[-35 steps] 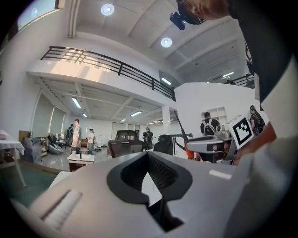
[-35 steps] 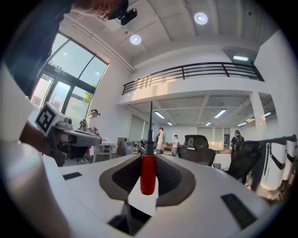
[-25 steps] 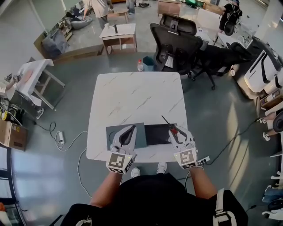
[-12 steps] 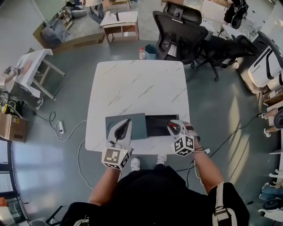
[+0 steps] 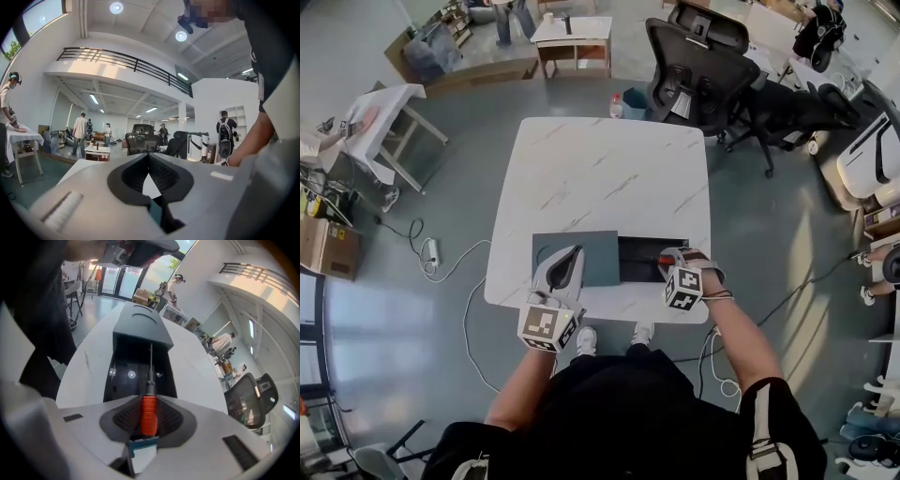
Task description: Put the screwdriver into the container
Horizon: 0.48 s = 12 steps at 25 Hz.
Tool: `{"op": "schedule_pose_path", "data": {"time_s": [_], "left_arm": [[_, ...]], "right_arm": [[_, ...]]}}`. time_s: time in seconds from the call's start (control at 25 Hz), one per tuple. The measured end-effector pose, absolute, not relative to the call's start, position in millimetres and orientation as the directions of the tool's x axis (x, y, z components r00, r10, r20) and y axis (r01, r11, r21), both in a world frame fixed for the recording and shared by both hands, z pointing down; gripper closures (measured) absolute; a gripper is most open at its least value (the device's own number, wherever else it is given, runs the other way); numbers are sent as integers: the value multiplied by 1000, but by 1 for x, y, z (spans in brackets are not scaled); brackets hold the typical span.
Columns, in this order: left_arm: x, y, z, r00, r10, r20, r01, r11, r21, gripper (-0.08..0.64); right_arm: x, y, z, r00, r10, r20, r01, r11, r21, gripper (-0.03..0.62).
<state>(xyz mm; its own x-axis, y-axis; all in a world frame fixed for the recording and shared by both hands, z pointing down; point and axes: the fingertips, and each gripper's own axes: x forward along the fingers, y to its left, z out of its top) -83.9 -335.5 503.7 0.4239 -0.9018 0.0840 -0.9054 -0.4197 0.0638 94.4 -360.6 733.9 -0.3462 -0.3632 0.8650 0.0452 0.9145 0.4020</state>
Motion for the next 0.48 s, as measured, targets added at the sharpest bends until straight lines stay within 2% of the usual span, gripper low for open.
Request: {"op": "schedule_pose_path", "data": {"time_s": [0.48], "left_arm": [[-94, -331, 511, 392, -913, 117, -920, -388, 54, 551]], "right_arm": [[93, -361, 772, -246, -243, 938, 125, 952, 279, 499]]}}
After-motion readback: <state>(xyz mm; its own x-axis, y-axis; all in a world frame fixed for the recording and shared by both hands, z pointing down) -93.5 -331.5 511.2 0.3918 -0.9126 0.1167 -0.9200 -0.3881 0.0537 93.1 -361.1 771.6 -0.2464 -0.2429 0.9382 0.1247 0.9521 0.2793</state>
